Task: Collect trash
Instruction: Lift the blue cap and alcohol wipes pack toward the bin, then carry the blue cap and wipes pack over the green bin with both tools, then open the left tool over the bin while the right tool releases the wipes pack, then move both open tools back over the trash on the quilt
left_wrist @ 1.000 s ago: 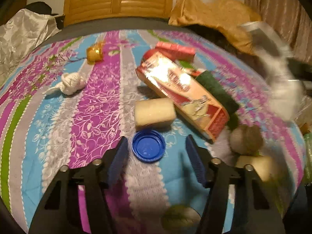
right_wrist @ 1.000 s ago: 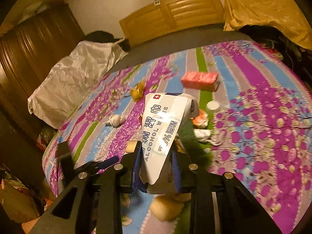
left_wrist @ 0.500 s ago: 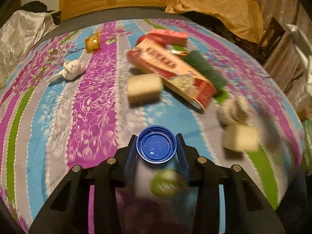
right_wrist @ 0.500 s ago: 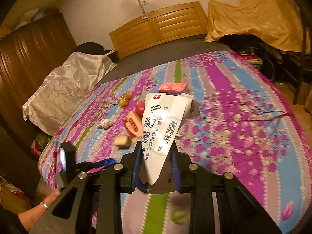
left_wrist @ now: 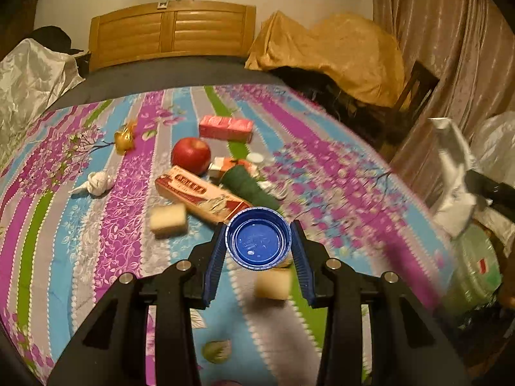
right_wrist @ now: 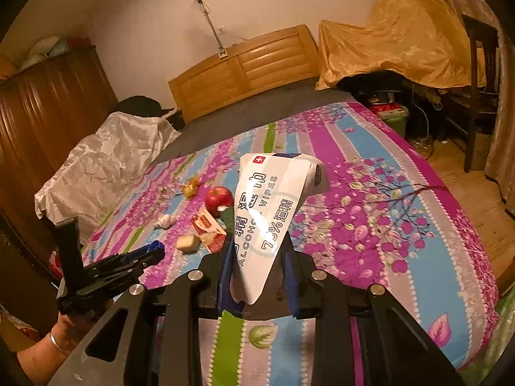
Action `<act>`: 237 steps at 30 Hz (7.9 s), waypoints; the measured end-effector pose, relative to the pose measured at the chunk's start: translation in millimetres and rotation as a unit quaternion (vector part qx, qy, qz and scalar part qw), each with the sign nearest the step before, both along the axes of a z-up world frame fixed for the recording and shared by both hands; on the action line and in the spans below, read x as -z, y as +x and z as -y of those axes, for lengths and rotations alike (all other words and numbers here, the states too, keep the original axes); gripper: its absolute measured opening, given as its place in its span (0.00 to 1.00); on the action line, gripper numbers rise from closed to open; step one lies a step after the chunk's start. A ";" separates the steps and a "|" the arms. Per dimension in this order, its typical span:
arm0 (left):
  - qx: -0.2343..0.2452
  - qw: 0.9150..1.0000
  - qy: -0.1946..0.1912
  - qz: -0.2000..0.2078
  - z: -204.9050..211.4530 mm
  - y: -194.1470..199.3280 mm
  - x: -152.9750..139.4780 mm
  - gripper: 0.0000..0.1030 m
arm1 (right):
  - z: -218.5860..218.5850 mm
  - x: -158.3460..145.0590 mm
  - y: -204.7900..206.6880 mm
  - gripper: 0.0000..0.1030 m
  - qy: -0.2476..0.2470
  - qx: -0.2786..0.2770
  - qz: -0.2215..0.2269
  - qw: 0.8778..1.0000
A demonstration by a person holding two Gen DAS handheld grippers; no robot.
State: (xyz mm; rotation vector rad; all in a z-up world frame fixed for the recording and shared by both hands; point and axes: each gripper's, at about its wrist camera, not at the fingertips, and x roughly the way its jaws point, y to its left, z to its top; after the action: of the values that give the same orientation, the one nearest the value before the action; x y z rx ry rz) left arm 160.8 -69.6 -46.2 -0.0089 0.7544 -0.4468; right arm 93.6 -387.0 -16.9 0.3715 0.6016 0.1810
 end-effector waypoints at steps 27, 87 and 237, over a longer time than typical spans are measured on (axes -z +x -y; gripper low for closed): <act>0.015 0.998 0.018 0.052 13.3 -26.0 -36.4 0.37 | -26.0 -36.7 -13.5 0.28 -0.028 0.010 0.025 0.999; -0.023 0.995 0.037 0.089 -9.7 -28.1 -54.7 0.37 | -65.7 -40.6 29.5 0.29 -0.049 -0.032 0.043 0.997; -0.065 0.991 0.090 0.074 10.0 -70.6 5.1 0.80 | -2.2 -2.0 -46.7 0.64 -0.217 0.120 -0.008 0.969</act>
State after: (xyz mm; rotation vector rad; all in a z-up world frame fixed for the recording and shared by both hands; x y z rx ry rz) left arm 90.2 -79.6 -51.3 0.1406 0.6416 -0.2507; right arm 46.9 -384.8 -14.9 0.0192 0.5886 -0.1860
